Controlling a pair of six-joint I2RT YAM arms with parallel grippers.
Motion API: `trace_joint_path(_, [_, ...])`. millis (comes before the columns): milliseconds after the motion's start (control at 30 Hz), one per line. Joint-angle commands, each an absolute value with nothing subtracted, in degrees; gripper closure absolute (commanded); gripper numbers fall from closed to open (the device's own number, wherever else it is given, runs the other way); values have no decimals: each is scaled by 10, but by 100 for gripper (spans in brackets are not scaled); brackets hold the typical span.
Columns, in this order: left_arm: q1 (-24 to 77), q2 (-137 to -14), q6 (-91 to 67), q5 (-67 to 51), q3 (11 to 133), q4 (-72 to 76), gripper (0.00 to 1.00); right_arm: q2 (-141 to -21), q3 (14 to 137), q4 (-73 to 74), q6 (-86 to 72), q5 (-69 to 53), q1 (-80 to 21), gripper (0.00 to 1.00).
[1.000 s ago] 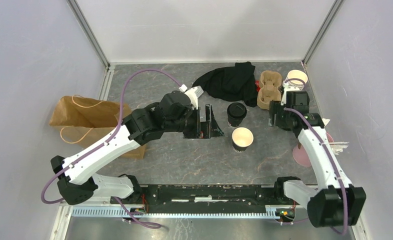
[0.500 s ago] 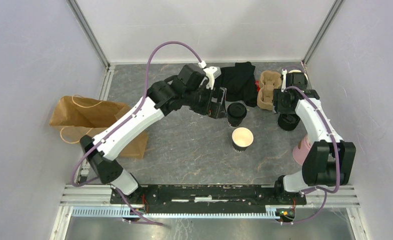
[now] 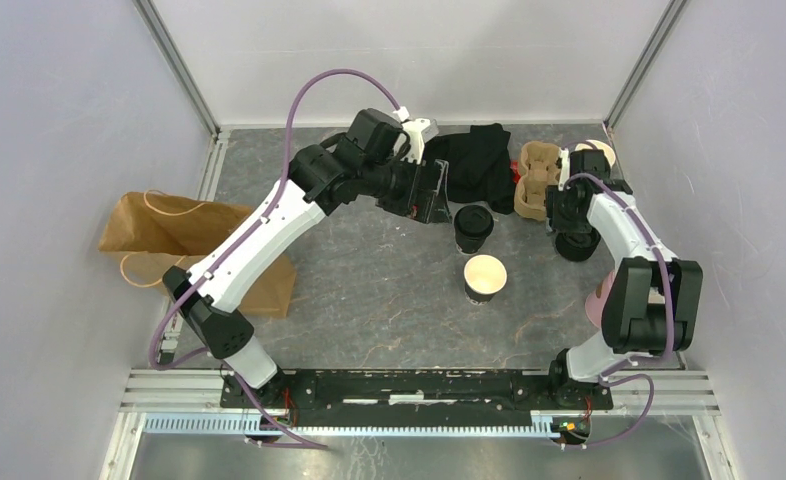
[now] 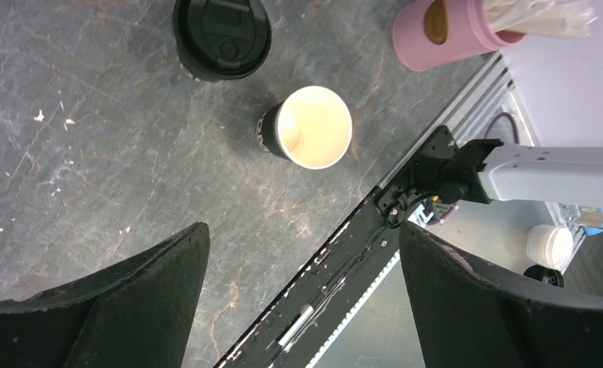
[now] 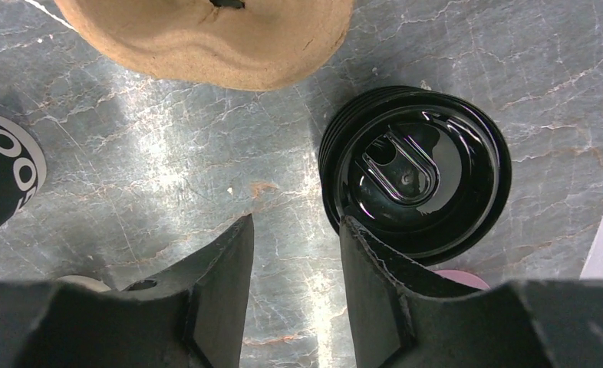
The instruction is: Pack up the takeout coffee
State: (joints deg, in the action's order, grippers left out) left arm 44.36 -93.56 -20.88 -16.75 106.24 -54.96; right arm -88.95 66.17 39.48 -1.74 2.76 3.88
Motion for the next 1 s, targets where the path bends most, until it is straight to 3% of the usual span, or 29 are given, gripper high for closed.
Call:
trace_joint_path(0, [440, -940, -183, -205, 1096, -559, 2, -902, 668, 367, -13, 32, 44, 51])
trace_joint_path(333, [441, -922, -178, -199, 1078, -563, 2, -915, 643, 334, -6, 37, 57, 51])
trace_joint_path(967, [441, -917, -171, -194, 1074, -563, 2, -936, 648, 323, -5, 20, 71, 77])
